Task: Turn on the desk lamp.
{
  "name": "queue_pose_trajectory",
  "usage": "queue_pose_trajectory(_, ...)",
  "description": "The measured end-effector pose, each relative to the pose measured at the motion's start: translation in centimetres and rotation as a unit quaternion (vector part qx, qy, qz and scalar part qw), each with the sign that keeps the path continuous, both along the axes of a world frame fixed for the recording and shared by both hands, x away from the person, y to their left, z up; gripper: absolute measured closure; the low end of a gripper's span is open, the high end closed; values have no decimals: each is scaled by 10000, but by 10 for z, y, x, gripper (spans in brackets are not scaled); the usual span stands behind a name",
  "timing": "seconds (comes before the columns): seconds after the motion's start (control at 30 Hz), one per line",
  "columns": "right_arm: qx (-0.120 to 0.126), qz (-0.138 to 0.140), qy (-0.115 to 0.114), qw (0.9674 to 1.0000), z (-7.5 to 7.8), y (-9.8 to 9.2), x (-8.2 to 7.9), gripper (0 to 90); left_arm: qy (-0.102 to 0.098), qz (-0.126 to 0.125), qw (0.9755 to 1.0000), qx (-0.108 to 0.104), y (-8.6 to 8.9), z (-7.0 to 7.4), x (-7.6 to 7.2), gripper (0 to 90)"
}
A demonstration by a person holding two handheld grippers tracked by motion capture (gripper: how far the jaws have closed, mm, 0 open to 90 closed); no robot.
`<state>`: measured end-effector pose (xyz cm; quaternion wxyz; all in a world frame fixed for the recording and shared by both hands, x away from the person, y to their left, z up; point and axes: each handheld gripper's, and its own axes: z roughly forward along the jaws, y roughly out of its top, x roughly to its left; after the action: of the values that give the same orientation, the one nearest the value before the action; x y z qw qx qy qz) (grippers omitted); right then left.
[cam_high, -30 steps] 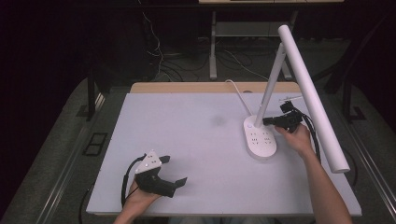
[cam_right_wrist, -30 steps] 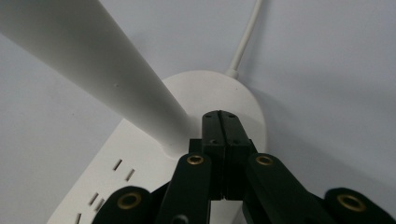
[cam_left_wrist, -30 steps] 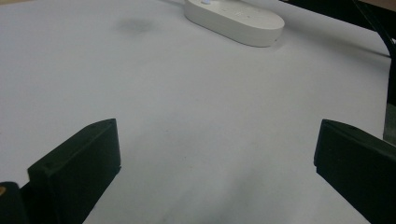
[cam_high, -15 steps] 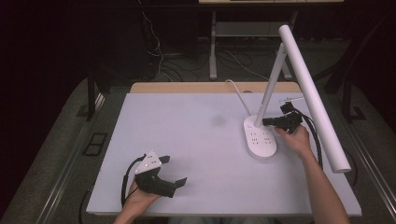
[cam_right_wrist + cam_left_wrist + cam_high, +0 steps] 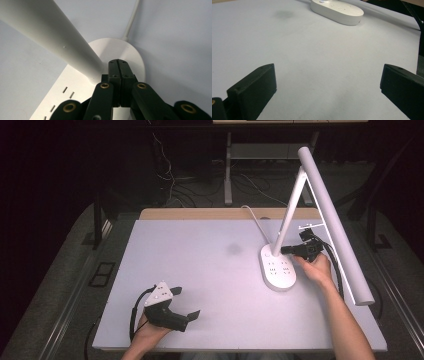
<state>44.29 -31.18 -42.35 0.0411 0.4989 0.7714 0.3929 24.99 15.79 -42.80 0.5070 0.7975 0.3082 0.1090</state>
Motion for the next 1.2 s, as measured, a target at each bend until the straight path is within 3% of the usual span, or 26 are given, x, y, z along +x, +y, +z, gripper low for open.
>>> queue_pose_trajectory(0.33, 80, -219, 1, 9997, 6, -12, -2, 896, -13, 21, 10000, -12, 1, 1, 0, 0)
queue_pose_trajectory(0.67, -41, -187, -56, 9998, 15, -21, -8, 896, -16, 12, 10000, 8, 1, 0, 0, 0)
queue_pose_trajectory(0.87, -138, -184, 0, 9997, 23, -24, -15, 896, -4, 30, 10000, -19, 0, 0, 0, 0)
queue_pose_trajectory(1.2, -96, -252, -121, 9996, 41, -29, -31, 873, -13, 16, 10000, -25, 0, 0, 0, 0)
